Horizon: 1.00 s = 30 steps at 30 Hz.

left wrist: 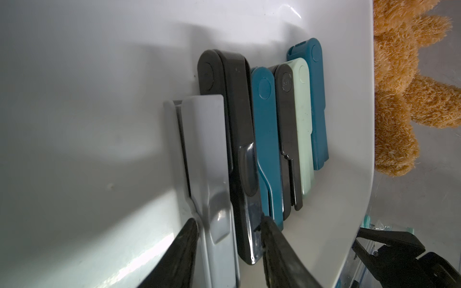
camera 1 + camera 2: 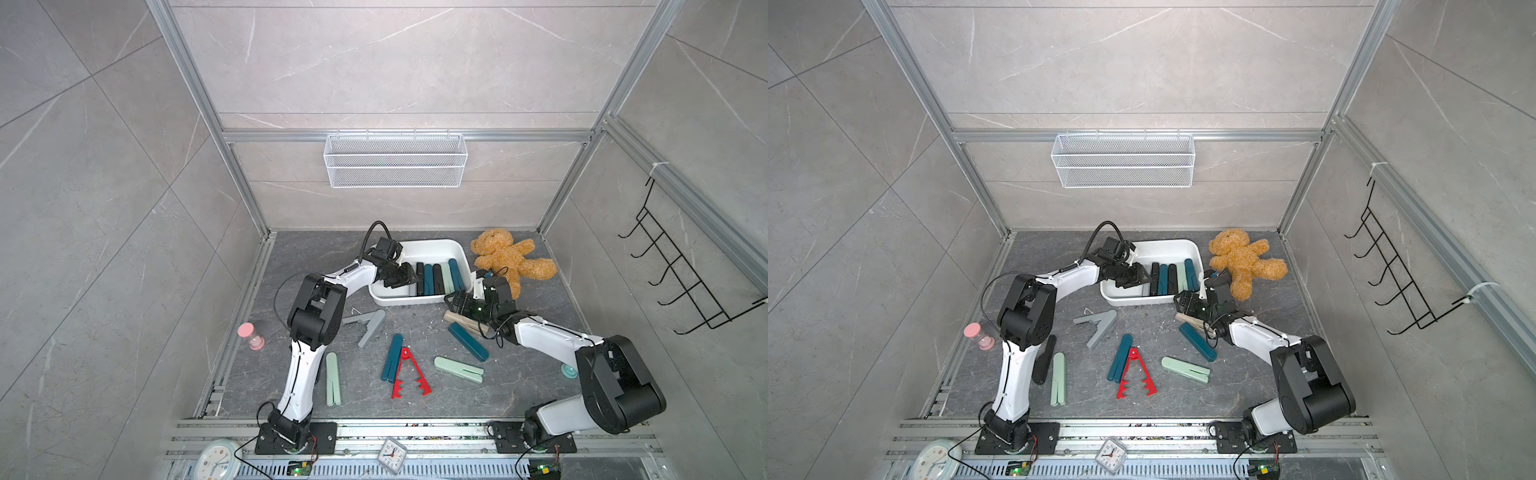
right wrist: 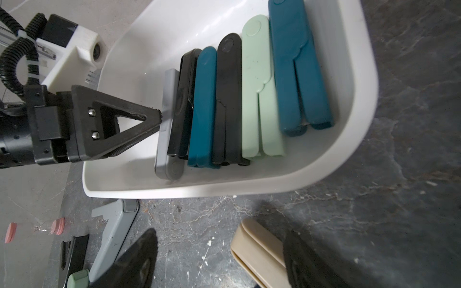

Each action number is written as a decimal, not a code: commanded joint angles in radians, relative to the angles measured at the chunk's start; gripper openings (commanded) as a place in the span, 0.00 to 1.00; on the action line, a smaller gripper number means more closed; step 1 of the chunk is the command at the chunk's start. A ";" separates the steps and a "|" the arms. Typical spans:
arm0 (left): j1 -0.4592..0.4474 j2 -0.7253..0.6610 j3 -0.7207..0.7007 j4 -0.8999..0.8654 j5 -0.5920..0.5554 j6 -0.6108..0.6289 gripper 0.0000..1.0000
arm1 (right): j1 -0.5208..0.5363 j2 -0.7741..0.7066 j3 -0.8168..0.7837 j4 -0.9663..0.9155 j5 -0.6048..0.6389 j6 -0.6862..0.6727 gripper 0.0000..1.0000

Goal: Put the pruning pliers into the storage box
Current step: Place the pruning pliers in the storage box.

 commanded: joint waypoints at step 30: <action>-0.084 -0.311 -0.219 0.121 -0.226 0.071 0.66 | -0.003 -0.040 0.013 -0.017 0.022 -0.020 0.81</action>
